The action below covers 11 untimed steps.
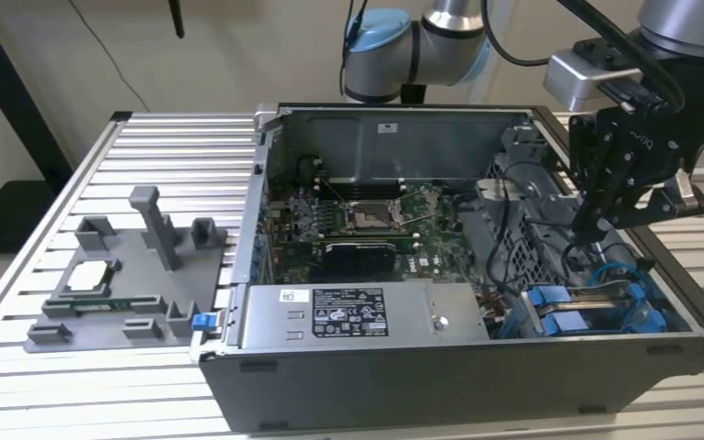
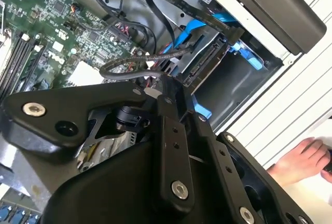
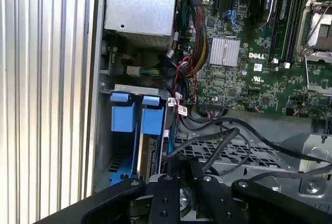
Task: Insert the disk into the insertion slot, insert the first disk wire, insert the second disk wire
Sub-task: 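Insert the first disk wire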
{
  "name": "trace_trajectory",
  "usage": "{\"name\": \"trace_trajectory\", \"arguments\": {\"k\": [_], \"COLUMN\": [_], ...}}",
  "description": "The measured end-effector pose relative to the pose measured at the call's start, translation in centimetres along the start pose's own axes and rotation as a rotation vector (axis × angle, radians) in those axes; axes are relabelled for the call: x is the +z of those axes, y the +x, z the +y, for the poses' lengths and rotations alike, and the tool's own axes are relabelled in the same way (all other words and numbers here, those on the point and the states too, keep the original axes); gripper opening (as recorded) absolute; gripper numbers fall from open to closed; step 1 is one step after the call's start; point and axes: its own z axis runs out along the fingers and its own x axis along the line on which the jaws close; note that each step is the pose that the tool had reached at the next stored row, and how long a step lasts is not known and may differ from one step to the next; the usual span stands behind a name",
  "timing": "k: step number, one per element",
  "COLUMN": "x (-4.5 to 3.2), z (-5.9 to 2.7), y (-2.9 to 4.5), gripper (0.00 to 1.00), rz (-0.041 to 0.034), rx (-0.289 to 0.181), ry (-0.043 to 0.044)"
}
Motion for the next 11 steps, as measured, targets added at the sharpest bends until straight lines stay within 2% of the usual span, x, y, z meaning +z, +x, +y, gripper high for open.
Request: {"name": "trace_trajectory", "arguments": {"k": [4, 11], "x": [0.05, 0.1], "z": [0.02, 0.05], "y": [0.2, 0.66], "gripper": [0.0, 0.0], "rz": [-0.0009, -0.0021], "rx": [0.0, 0.0], "ry": [-0.007, -0.028]}}
